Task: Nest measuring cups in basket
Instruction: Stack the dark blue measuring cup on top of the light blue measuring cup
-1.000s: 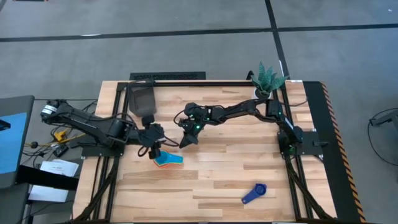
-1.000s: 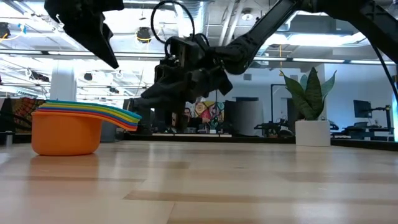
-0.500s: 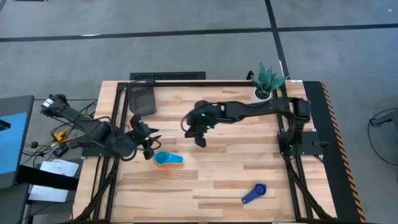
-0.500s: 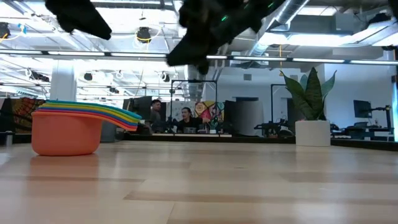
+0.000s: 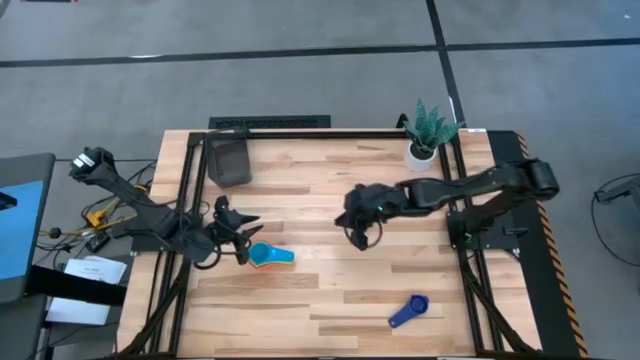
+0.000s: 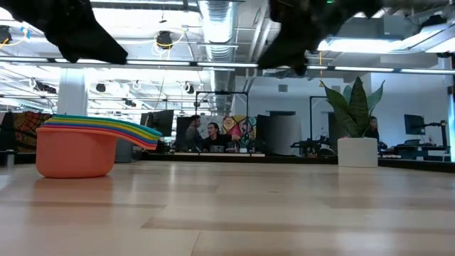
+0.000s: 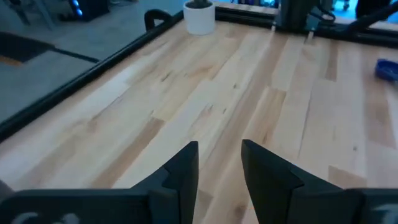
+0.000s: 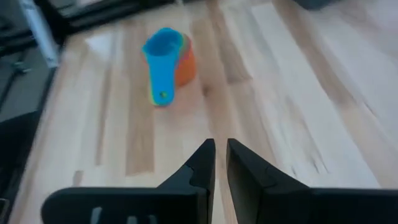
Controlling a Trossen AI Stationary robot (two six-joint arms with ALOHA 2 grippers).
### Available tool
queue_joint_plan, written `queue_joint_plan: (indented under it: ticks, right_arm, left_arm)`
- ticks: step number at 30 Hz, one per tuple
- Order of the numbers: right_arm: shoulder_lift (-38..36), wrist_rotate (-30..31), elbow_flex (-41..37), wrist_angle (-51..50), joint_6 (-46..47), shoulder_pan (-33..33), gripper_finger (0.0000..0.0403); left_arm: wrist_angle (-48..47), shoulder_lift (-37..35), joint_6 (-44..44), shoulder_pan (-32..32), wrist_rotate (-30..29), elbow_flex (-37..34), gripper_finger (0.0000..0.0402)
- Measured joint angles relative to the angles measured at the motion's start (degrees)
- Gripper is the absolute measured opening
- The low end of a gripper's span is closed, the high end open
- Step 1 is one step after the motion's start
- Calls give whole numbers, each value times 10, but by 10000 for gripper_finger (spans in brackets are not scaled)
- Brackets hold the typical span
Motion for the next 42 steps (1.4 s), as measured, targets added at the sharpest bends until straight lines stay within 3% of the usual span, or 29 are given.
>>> queue_joint_plan:
  ticks: [10,14,26,36,42]
  right_arm:
    - [-46,151,-28,-146,148,123,63]
    - [-46,178,-28,-223,253,156,63]
    - [-28,172,-27,-400,527,304,67]
    - [2,22,-27,-420,764,411,153]
    - [2,11,-27,-419,959,479,173]
  left_arm:
    - [40,72,71,40,37,-1,111]
    - [55,93,62,51,36,-1,111]
    - [91,90,140,76,31,-1,111]
    - [101,90,152,96,43,-1,111]
    - [100,90,159,96,43,-1,111]
